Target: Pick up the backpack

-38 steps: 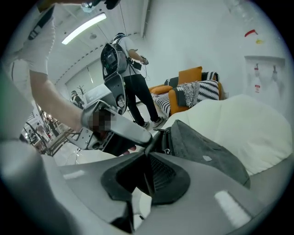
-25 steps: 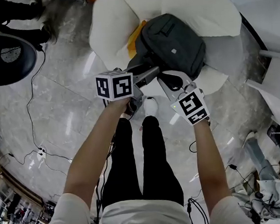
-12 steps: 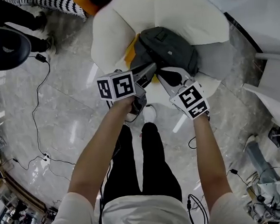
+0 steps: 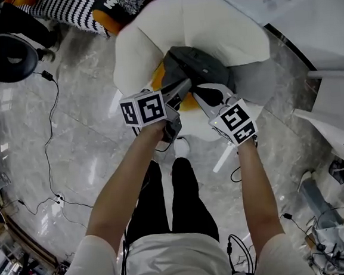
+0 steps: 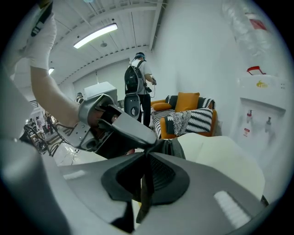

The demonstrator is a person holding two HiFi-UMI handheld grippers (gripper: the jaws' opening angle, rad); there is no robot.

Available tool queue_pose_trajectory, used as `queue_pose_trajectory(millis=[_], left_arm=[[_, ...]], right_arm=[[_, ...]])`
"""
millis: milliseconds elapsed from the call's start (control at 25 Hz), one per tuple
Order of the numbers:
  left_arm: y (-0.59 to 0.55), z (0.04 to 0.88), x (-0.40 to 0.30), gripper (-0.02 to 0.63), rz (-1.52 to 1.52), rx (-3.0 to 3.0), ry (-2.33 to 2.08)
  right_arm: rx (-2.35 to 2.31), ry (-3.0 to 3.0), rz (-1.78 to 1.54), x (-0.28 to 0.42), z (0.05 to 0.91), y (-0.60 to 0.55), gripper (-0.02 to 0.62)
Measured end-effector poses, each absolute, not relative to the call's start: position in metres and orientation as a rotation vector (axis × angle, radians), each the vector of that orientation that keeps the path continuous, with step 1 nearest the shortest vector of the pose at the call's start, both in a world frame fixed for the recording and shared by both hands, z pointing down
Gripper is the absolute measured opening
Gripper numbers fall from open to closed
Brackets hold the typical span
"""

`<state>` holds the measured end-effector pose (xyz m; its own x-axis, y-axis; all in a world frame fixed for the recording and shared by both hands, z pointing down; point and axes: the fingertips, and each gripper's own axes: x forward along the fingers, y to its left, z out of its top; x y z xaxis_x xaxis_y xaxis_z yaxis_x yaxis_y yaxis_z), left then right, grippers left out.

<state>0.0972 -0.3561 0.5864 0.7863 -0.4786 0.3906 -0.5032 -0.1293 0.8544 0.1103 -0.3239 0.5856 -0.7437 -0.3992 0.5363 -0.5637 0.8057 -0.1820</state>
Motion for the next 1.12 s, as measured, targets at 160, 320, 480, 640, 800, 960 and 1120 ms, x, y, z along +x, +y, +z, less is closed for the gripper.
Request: queue_pose_trajectory(millis=[160, 320, 480, 640, 800, 960, 1120], left_arm=[[-0.365, 0.565, 0.105, 0.051, 0.019, 1.787, -0.766], [-0.368, 0.543, 0.111, 0.049, 0.022, 1.817, -0.763], [-0.369, 0.520, 0.113, 0.047, 0.014, 1.844, -0.741], [-0.368, 0.500, 0.117, 0.044, 0.039, 1.879, -0.714], [-0.359, 0.478, 0.115, 0.043, 0.055, 1.909, -0.681], [-0.342, 0.461, 0.108, 0.041, 0.082, 1.921, -0.661], [-0.329, 0.441, 0.099, 0.041, 0.093, 1.932, -0.633]], right_arm=[[0.732, -2.525, 0.455, 0.118, 0.565, -0.333, 0.026], [0.766, -2.543, 0.472, 0.122, 0.543, -0.336, 0.026], [0.807, -2.556, 0.479, 0.122, 0.521, -0.337, 0.026], [0.841, -2.562, 0.482, 0.123, 0.501, -0.335, 0.026], [0.877, -2.574, 0.497, 0.120, 0.479, -0.326, 0.026], [0.908, -2.581, 0.527, 0.111, 0.462, -0.309, 0.026], [0.928, -2.576, 0.527, 0.102, 0.443, -0.295, 0.026]])
